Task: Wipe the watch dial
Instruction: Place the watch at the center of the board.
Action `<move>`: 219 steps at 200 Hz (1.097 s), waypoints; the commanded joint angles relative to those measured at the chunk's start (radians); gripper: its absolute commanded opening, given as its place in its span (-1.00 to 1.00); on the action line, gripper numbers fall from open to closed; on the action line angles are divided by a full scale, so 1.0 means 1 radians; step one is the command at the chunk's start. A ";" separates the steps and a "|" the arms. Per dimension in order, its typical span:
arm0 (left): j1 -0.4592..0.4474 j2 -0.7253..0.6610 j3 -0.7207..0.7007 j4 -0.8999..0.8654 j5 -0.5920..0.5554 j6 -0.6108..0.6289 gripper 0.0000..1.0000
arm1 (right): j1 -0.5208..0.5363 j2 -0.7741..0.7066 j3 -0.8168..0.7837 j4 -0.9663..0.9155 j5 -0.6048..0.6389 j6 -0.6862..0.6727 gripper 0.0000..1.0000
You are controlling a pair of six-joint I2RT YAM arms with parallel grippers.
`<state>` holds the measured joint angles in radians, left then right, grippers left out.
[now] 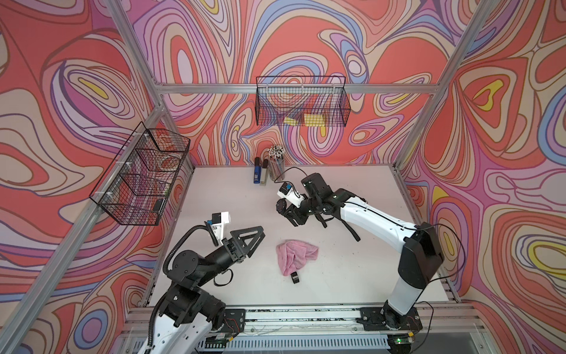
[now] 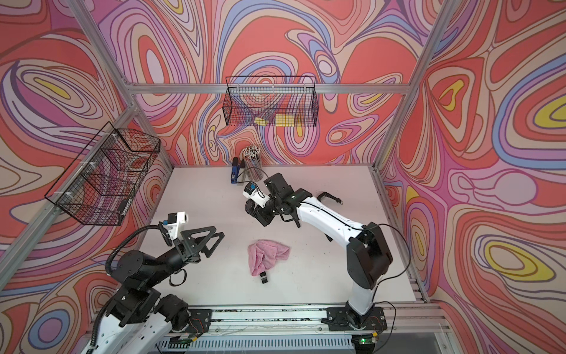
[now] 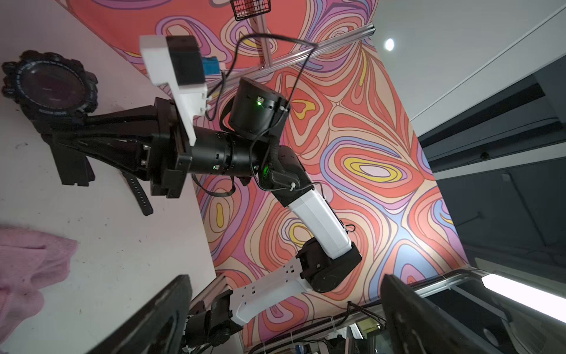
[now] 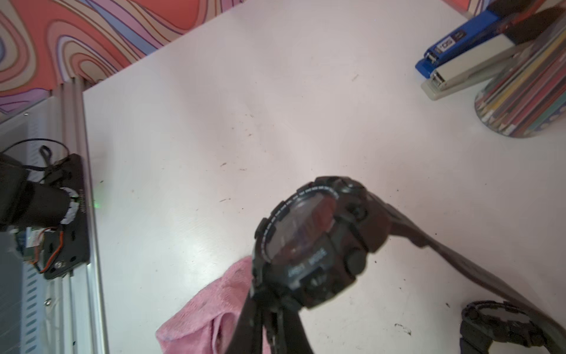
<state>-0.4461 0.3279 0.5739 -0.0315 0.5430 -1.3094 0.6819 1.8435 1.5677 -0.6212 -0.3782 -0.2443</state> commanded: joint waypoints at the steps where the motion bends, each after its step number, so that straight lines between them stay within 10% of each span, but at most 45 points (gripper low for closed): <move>1: -0.001 -0.012 0.063 -0.340 -0.074 0.187 0.98 | -0.014 0.136 0.141 -0.228 0.113 -0.060 -1.00; 155: 0.000 -0.046 0.115 -0.495 -0.091 0.315 0.85 | -0.028 0.526 0.466 -0.425 0.220 -0.140 -1.00; 219: -0.001 -0.048 0.070 -0.508 -0.037 0.310 0.74 | -0.028 0.463 0.462 -0.398 0.223 -0.131 0.40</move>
<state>-0.4461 0.2939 0.6682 -0.5148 0.4713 -1.0061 0.6594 2.3474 2.0216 -1.0328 -0.1608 -0.3771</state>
